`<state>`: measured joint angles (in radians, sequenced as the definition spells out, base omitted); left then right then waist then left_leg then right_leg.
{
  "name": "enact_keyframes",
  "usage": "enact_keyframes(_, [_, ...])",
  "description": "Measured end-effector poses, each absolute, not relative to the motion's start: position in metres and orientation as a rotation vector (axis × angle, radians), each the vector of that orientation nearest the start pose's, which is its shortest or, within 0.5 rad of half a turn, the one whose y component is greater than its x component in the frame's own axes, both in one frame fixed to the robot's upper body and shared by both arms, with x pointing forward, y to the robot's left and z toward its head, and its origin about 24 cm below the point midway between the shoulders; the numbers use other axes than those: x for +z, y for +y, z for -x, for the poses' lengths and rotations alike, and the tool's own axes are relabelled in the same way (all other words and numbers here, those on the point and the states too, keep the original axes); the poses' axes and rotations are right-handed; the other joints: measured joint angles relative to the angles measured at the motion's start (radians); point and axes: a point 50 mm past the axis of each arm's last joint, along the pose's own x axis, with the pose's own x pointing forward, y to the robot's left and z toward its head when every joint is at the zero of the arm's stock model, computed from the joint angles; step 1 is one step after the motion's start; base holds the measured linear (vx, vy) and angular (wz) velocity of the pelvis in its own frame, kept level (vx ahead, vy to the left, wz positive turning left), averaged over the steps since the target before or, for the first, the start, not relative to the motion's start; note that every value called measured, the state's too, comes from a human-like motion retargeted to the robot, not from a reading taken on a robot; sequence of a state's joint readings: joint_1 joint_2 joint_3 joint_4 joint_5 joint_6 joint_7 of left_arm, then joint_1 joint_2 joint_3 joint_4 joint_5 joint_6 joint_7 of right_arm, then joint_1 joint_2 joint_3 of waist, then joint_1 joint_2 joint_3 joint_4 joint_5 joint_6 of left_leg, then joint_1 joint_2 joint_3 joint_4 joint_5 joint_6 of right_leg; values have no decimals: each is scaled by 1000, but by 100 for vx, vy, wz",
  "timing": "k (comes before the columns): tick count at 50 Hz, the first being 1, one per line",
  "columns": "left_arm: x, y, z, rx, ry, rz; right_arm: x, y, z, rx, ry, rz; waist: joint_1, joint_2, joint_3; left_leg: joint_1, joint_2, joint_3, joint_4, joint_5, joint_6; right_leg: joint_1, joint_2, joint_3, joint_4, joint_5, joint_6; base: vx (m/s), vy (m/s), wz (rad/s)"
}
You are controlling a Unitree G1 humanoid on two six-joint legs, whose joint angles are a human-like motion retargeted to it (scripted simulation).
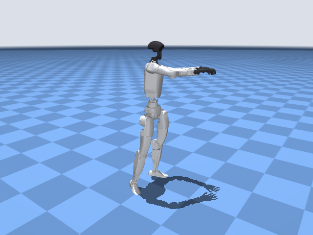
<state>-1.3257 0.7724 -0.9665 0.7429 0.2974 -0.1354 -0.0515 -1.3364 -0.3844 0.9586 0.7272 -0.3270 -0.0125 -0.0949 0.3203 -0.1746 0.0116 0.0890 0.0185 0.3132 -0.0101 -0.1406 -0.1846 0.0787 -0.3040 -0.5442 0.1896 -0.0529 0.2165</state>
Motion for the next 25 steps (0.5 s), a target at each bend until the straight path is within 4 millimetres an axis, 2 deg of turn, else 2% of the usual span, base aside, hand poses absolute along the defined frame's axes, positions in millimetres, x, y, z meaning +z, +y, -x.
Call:
enact_keyframes(5, [256, 151, -401, -277, -415, -1641, 249, -40, -387, 318, -708, 1439, -51, 11, 2, 12, 10, 43, 8, -7, 1, -13, 10, 43, -3, 3, 5, -2, -4, -45])
enact_keyframes(13, [251, 135, -397, -266, -578, -1645, 257, -58, -378, 243, -851, 1445, -142, 37, 10, 36, 25, 113, 10, -13, 4, -27, 33, 112, -20, 13, 15, -2, -5, -46])
enact_keyframes(17, [244, 129, -397, -301, -561, -1620, 252, -65, -378, 299, -790, 1471, -191, 52, 15, 49, 32, 147, 9, -15, 8, -31, 46, 145, -32, 19, 18, -2, -5, -46])
enact_keyframes(22, [233, 120, -400, -402, -399, -1575, 241, -75, -384, 399, -588, 1538, -252, 74, 24, 65, 39, 189, 8, -17, 16, -36, 61, 185, -48, 27, 21, -1, -6, -45])
enact_keyframes(25, [230, 113, -401, -434, -354, -1549, 239, -83, -387, 387, -522, 1560, -286, 88, 29, 73, 43, 214, 8, -17, 19, -41, 70, 209, -56, 31, 23, -1, -6, -44])
